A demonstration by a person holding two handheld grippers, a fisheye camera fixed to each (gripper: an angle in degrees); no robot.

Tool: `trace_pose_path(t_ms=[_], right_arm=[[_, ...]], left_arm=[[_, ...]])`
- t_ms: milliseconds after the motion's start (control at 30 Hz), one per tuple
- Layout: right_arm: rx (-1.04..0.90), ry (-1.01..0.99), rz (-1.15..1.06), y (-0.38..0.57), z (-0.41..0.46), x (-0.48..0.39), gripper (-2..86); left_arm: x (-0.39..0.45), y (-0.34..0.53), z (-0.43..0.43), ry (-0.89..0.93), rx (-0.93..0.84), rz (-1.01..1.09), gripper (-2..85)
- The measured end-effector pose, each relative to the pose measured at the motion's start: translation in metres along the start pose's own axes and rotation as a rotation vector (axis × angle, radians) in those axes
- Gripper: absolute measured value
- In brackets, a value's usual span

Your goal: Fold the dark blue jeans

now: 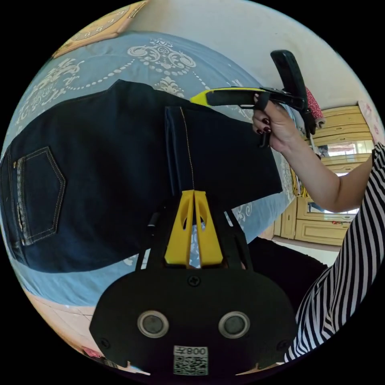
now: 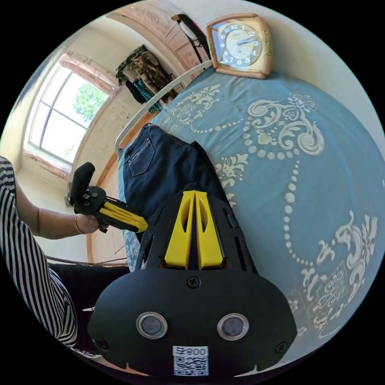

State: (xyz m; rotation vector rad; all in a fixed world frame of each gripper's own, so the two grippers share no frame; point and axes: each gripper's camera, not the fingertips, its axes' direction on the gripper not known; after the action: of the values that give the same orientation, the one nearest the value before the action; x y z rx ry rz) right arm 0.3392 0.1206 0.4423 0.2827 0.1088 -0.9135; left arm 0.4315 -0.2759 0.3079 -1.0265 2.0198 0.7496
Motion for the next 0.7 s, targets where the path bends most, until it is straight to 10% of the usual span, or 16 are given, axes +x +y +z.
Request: trace_pose_path(t_ms=[367, 700], right_arm=[[0.103, -0.134, 0.653, 0.145, -0.128, 0.082, 7.7], [0.154, -0.361, 0.738, 0.156, -0.133, 0.104, 8.3]], left_arm=[[0.001, 0.008, 0.025, 0.455, -0.060, 0.016, 10.5], [-0.037, 0.012, 0.088, 0.932, -0.046, -0.342, 13.1]])
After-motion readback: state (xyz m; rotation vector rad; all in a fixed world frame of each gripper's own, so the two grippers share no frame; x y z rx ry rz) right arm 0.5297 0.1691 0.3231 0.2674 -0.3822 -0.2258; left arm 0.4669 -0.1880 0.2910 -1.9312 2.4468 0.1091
